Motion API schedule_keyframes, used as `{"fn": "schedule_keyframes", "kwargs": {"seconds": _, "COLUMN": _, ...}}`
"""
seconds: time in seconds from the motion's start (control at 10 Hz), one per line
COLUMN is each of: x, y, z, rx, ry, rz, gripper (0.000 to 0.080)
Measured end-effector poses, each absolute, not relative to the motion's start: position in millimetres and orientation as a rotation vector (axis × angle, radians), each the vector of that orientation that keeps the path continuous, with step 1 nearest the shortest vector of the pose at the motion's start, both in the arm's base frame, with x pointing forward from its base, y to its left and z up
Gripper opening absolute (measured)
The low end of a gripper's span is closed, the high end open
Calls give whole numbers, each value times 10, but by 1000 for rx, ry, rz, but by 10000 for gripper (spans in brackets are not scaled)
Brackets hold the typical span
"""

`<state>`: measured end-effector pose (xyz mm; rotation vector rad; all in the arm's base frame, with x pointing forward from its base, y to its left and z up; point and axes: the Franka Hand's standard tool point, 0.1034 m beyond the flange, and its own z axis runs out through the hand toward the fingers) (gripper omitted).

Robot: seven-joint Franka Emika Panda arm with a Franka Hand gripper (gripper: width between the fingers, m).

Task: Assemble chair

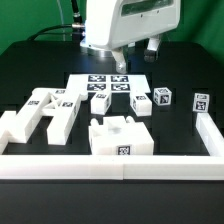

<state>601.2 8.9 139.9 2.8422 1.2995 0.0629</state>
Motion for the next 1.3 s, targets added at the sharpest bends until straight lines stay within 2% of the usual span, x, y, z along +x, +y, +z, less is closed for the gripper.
{"fn": "schedule_keyframes", "kwargs": {"seconds": 0.3, "x": 5999, "y": 87, "z": 1383, "rx": 2846, "ry": 1295, "rz": 58, "gripper": 649}}
{"fn": "schedule_keyframes", "kwargs": {"seconds": 0.5, "x": 5896, "y": 112, "z": 1179, "rx": 3003, "ry": 920, "rz": 39, "gripper": 649}}
{"fn": "schedule_keyframes", "kwargs": {"seconds": 1.0, "x": 5926, "y": 148, "z": 1187, "rx": 3116, "ry": 502, "rz": 48, "gripper": 649}}
{"fn": "schedule_keyframes", "kwargs": {"seconds": 1.3, "x": 6116, "y": 139, "z": 1032, "rx": 3124, "ry": 473, "rz": 55, "gripper": 649}}
